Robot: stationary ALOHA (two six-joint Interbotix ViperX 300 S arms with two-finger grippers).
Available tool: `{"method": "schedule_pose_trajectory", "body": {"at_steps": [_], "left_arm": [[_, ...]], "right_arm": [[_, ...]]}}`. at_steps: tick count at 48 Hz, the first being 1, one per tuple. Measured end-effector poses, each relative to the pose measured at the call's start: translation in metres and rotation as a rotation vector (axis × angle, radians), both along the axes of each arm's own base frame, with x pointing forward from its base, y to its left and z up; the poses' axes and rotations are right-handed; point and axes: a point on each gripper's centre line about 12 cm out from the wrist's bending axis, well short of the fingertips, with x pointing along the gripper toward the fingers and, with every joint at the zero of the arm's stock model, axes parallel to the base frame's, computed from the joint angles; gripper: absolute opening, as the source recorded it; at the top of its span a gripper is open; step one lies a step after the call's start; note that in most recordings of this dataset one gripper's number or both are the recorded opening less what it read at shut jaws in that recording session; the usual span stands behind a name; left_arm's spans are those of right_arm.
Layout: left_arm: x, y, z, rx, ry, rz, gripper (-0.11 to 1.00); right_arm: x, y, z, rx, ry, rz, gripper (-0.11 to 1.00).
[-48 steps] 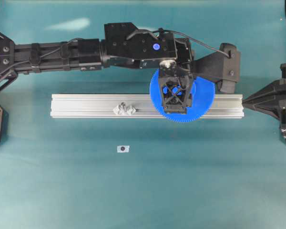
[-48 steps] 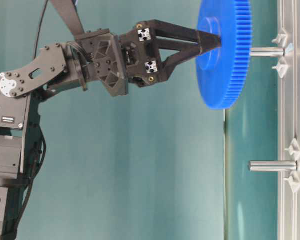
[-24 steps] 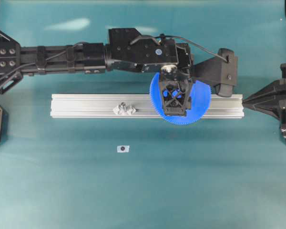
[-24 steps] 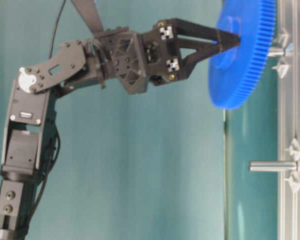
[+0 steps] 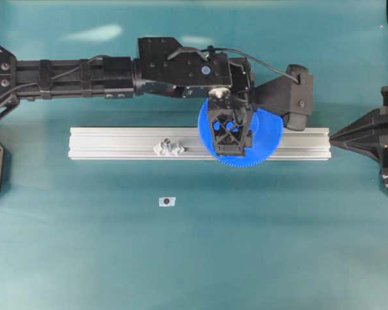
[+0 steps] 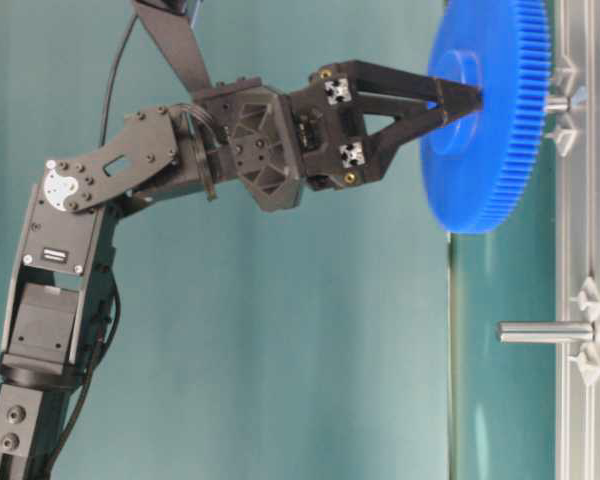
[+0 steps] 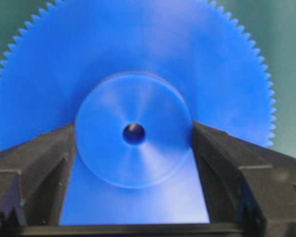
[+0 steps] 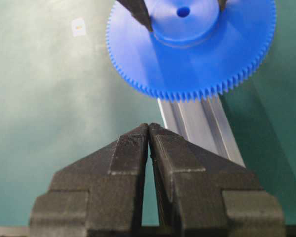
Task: Insert the large gear onto the shaft.
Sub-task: 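Align the gear's center hole above the right metal shaft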
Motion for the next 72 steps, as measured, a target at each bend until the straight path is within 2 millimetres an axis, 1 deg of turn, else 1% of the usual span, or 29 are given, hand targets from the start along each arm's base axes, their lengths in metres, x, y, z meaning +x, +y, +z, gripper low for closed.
{"method": "schedule_pose_trajectory", "body": {"at_steps": [11, 40, 72], "left_arm": [[0.0012, 0.0003, -0.0009, 0.003, -0.009, 0.0, 0.76], [0.0059, 0.0007, 0.0042, 0.003, -0.024, 0.0, 0.76], [0.0055, 0.0007, 0.0045, -0.001, -0.02, 0.01, 0.77]], "right_arm": [[0.0002, 0.0, 0.0006, 0.0, -0.002, 0.0, 0.14], [0.0002, 0.0, 0.0006, 0.0, -0.002, 0.0, 0.14], [0.0, 0.0, 0.0, 0.0, 0.0, 0.0, 0.14]]}}
